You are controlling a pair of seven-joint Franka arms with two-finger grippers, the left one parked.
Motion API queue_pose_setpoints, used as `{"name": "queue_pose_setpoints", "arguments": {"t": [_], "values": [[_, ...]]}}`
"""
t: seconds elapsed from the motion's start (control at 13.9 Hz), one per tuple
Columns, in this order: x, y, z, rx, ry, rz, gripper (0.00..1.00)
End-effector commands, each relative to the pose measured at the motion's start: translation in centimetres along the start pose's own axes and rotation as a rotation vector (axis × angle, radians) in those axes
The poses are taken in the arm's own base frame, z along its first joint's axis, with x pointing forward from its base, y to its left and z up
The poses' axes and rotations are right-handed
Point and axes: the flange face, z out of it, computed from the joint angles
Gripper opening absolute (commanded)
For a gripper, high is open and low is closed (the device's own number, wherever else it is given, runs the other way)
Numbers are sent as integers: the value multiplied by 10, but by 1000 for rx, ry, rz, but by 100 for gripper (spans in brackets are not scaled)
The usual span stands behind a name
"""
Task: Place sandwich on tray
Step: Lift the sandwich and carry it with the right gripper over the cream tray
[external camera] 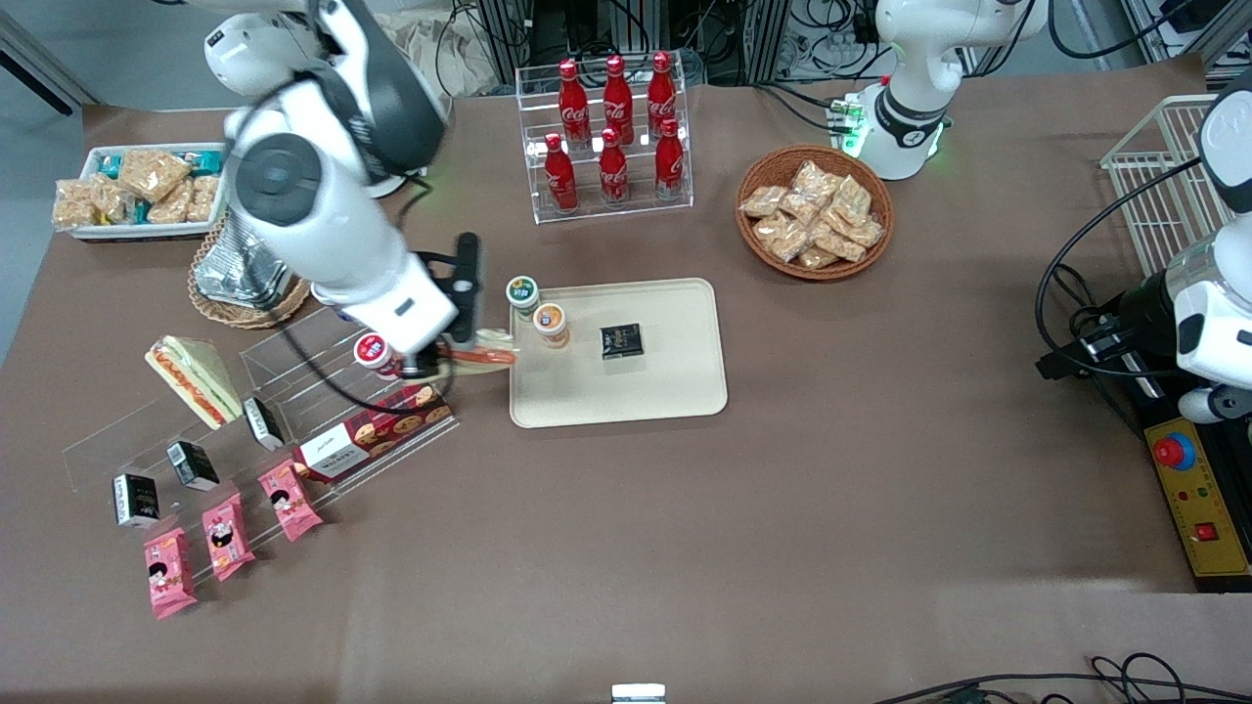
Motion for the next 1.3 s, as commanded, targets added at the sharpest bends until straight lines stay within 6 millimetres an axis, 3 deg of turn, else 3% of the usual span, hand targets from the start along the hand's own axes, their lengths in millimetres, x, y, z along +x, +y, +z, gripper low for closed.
{"name": "queue_pose_setpoints", "arguments": {"t": [0.0, 0.29, 0.58, 0.86, 1.08, 1.22], "values": [[45, 1, 47, -21, -4, -6, 0], [122, -25, 127, -68, -42, -120, 0], [176, -65, 193, -102, -90, -256, 0], [173, -62, 232, -97, -120, -265, 0], [155, -49, 241, -85, -132, -142, 0], [157, -51, 255, -86, -137, -66, 0]]}}
